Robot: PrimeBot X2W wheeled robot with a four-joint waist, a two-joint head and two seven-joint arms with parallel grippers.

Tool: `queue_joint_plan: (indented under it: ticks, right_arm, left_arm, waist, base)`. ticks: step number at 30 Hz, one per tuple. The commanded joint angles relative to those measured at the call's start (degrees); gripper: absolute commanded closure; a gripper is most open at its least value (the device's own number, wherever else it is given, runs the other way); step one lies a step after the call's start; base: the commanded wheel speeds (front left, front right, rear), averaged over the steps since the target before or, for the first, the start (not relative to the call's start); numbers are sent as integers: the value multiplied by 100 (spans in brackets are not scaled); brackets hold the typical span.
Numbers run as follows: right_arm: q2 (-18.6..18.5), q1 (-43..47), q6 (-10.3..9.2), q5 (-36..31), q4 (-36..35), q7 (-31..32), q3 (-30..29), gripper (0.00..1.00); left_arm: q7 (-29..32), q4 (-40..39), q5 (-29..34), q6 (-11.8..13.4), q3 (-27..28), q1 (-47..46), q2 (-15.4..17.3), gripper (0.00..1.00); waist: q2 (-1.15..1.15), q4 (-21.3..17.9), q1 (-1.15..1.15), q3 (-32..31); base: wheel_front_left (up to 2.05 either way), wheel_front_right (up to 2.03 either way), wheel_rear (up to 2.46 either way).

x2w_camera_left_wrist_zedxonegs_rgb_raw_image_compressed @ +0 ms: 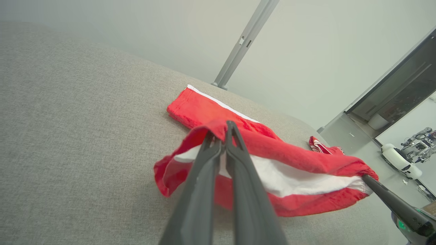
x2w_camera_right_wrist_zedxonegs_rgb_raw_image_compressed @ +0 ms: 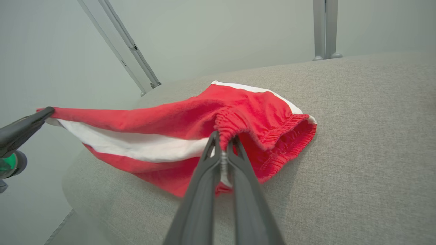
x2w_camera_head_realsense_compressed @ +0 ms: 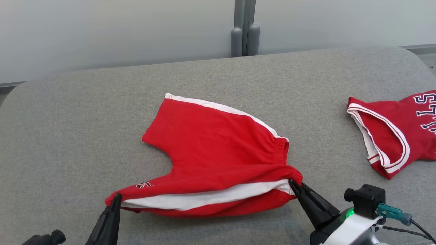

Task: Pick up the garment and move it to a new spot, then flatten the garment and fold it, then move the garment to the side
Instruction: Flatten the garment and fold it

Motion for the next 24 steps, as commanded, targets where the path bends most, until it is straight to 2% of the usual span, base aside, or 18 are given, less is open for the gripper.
queue_joint_plan:
  ticks: [1,11,18,24]
  right_arm:
    - [50,-10,2,-49,-2,40,4,100]
    - [183,-286,2,-34,278,158,69,100]
    - [421,-609,2,-76,567,219,17,100]
    - [744,-1036,2,-219,912,251,-256,100]
  left_arm:
    - [45,62,-112,-42,21,-156,-19,100]
    - [298,1064,-211,-396,-86,-1183,-137,100]
    - [528,2498,-52,-714,-328,-2573,-455,100]
    - [599,3792,142,-944,-539,-3809,-720,100]
  waist:
    - [0,-17,0,65]
    - [0,-45,0,211]
    - [0,-141,0,488]
    - [0,-293,0,903]
  base:
    - [0,0,0]
    - [0,0,0]
    - [0,0,0]
    - [0,0,0]
